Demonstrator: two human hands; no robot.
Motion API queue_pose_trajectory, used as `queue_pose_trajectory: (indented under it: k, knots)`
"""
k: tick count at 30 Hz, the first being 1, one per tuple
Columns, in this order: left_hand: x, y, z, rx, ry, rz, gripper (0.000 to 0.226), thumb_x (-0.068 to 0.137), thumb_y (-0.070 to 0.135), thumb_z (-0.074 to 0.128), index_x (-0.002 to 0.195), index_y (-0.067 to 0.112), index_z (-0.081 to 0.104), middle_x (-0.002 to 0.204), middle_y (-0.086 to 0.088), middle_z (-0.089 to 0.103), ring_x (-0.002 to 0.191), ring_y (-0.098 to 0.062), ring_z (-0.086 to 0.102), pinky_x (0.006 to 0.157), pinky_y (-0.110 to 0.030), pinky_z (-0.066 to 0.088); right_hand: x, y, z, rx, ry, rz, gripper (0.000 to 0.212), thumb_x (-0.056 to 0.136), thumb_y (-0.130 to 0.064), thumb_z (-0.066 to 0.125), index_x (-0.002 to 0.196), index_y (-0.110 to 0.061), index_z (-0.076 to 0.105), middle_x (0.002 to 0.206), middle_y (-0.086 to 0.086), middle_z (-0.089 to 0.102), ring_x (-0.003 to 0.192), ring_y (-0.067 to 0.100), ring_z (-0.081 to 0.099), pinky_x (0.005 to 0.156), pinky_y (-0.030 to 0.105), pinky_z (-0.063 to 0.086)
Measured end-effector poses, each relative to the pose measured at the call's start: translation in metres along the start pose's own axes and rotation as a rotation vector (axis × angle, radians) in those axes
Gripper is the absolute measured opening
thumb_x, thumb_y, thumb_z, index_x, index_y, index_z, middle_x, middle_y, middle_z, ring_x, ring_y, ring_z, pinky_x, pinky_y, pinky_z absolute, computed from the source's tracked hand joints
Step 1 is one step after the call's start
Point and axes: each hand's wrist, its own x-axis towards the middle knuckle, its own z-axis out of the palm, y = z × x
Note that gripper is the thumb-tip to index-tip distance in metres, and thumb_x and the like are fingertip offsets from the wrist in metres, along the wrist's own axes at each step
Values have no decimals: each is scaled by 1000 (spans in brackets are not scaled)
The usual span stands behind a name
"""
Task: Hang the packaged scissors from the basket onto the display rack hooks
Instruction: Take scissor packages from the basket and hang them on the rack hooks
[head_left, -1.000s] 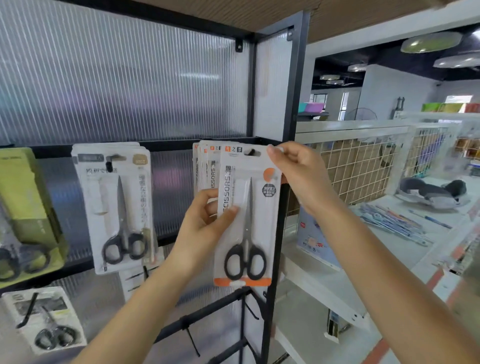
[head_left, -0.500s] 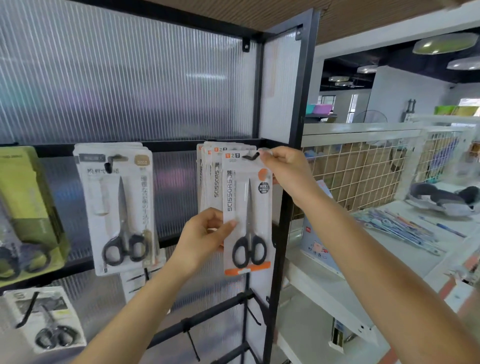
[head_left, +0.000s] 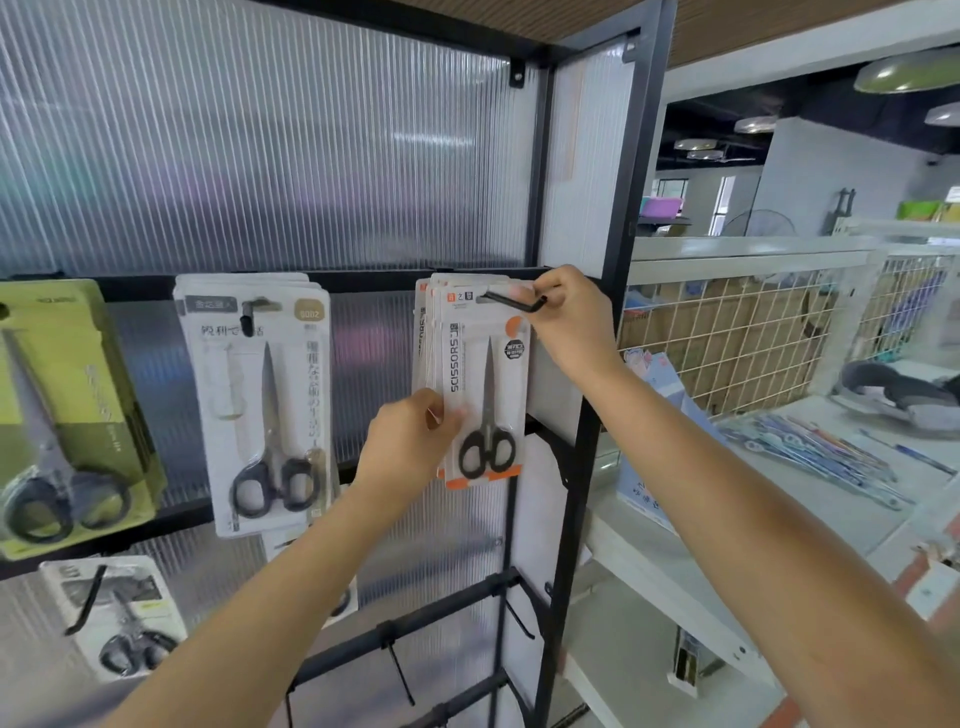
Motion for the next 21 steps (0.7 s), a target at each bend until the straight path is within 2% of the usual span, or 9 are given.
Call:
queue_pose_trajectory:
  k: [2,4,8,11,14,18,21]
  knots:
    - [-2,-1,-1,54,5,-9,23,93,32,57,92,10,57,78,0,58,65,-15,54,60,-24,42,-7,1,-4,-69,22,-23,9,89,-15,63,95,-9,58,74,-12,55,63,-6,50,56,1,38]
    - [-8,1,-3,124,25,-7,27,93,35,56,96,9,58,80,-1,60,72,-22,58,64,-28,46,-15,2,-9,-151,34,-55,14,91,-17,59,100,-6,60,82,-6,57,69,-1,51,59,2,38]
    - [-22,8,-9,184,81,55,25,93,30,54,94,6,60,84,-8,63,77,-29,61,63,-32,45,-39,5,-20,-327,6,-85,24,94,-23,54,107,-4,61,99,2,63,88,11,56,74,18,41]
    - [-39,18,-11,193,87,164,24,94,23,53,99,0,60,94,-15,62,87,-33,57,67,-36,45,-63,8,-30,-428,1,-110,29,96,-24,49,107,0,60,106,12,63,97,24,58,78,29,42]
    - [-64,30,-6,237,40,247,26,96,20,49,106,-2,58,105,-18,60,101,-34,52,78,-42,44,-93,15,-38,-536,-32,-96,33,98,-24,46,116,1,57,112,16,60,103,29,55,74,29,35]
    - [-110,41,25,288,-95,266,31,97,20,44,115,-3,54,118,-21,55,110,-36,51,82,-42,41,-152,35,-44,-592,-133,-30,37,97,-26,46,123,-1,53,124,16,54,113,30,52,90,37,42]
    - [-149,46,57,325,-280,305,34,98,23,42,121,0,50,124,-18,52,113,-34,49,87,-41,41,-207,48,-62,-649,-175,25,41,95,-24,48,130,-2,47,132,17,49,121,30,47,95,35,37]
